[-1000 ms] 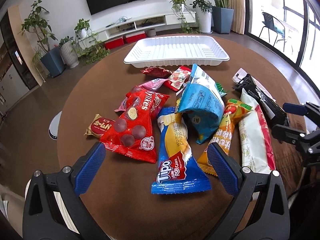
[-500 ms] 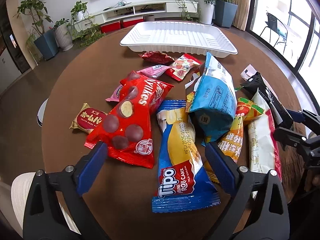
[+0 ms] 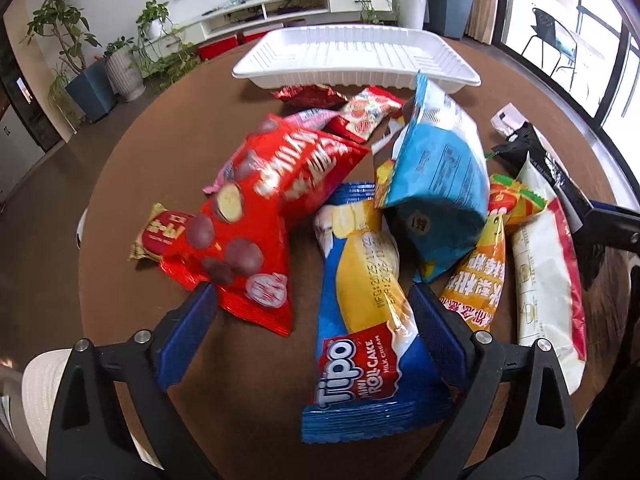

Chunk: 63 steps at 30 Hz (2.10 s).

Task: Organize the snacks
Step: 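Grasp the blue Tipo pack with the left tool while the right tool grasps the black bag, then carry the Tipo pack into the tray with the left tool while the right tool drops the black bag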

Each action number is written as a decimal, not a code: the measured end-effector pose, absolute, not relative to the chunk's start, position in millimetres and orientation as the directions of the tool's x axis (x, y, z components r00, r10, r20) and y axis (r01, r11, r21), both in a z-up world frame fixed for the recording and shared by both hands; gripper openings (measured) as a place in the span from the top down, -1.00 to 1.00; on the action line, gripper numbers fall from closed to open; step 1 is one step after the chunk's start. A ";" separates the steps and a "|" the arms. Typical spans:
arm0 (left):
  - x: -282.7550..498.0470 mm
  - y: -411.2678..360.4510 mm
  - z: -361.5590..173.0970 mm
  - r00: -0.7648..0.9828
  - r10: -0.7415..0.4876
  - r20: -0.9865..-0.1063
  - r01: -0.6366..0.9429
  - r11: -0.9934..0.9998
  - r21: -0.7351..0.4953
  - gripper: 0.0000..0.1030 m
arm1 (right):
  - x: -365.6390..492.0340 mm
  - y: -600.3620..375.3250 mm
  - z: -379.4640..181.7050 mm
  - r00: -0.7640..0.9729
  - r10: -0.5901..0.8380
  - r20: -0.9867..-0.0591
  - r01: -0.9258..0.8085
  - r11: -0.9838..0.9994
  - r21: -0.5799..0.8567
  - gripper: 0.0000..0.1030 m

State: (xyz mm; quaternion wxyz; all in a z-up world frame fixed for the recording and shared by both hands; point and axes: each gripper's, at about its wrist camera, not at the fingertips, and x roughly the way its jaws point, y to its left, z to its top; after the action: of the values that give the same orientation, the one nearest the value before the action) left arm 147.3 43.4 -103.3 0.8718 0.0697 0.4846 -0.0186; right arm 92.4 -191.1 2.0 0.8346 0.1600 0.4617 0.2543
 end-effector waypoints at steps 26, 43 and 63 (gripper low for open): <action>200.3 65.9 -119.4 0.506 -0.082 -0.859 0.149 0.989 -0.006 0.24 | 93.8 -184.3 -2.8 0.393 0.506 -0.768 -0.288 0.861 0.420 0.25; 222.1 91.9 -117.9 0.470 -0.274 -0.839 0.134 0.962 -0.239 0.49 | 83.2 -243.2 -31.8 0.410 0.745 -0.526 -0.107 0.612 0.783 0.38; 175.9 119.2 -69.9 0.519 -0.436 -0.736 0.156 0.894 -0.420 0.50 | 91.5 -243.0 -25.9 0.429 0.846 -0.318 -0.110 0.399 0.910 0.38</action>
State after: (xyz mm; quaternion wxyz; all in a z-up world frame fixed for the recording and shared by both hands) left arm 175.9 119.2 -69.9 0.8580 -0.1524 0.4593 -0.1723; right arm 91.5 -243.0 -25.9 0.7231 0.4375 0.4202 0.3304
